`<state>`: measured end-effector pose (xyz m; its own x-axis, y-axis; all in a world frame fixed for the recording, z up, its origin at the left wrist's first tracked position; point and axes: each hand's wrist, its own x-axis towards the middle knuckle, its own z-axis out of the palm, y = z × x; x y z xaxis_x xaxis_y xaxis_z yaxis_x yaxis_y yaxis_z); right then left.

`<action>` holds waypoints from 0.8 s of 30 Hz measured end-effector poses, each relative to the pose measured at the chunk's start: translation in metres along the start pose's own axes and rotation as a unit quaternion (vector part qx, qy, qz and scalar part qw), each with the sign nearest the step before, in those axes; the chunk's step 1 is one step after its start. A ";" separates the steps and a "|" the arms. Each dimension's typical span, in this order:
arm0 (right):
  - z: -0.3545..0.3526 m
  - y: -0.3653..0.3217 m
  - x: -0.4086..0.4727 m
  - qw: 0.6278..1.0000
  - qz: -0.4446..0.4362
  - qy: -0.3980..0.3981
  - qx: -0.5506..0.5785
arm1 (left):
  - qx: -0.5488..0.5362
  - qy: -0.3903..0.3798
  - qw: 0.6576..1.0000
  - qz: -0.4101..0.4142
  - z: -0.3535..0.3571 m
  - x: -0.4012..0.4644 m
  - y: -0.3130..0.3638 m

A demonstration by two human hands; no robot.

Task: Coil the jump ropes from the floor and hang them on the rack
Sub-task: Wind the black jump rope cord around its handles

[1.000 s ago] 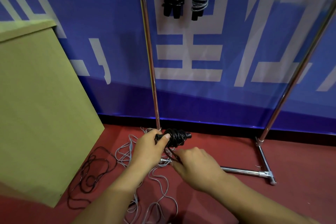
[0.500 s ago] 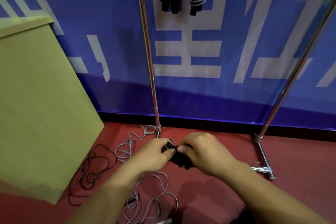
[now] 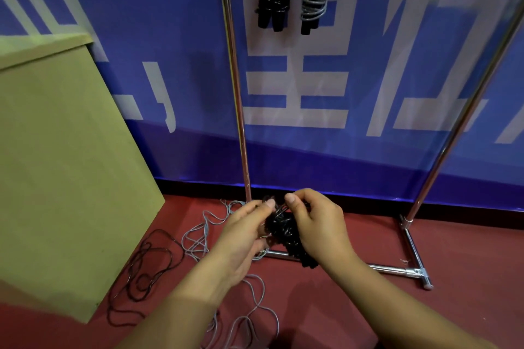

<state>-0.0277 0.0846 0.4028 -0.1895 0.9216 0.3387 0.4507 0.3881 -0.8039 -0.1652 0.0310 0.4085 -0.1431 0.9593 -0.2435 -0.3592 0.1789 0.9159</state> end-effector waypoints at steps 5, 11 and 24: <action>-0.001 -0.006 0.003 0.995 0.060 0.067 0.052 | -0.066 0.039 0.996 0.034 0.014 0.002 -0.005; 0.008 -0.004 0.004 0.993 0.070 0.082 0.043 | -0.004 0.056 0.998 0.003 0.026 0.001 -0.011; -0.002 -0.010 0.005 0.900 0.228 -0.234 0.290 | 0.033 0.122 0.991 -0.052 0.009 0.006 -0.010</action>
<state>-0.0312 0.0847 0.4140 -0.5073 0.8319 -0.2249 0.0691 -0.2209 -0.9728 -0.1537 0.0369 0.4010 -0.3310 0.8549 -0.3995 -0.3236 0.2949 0.8991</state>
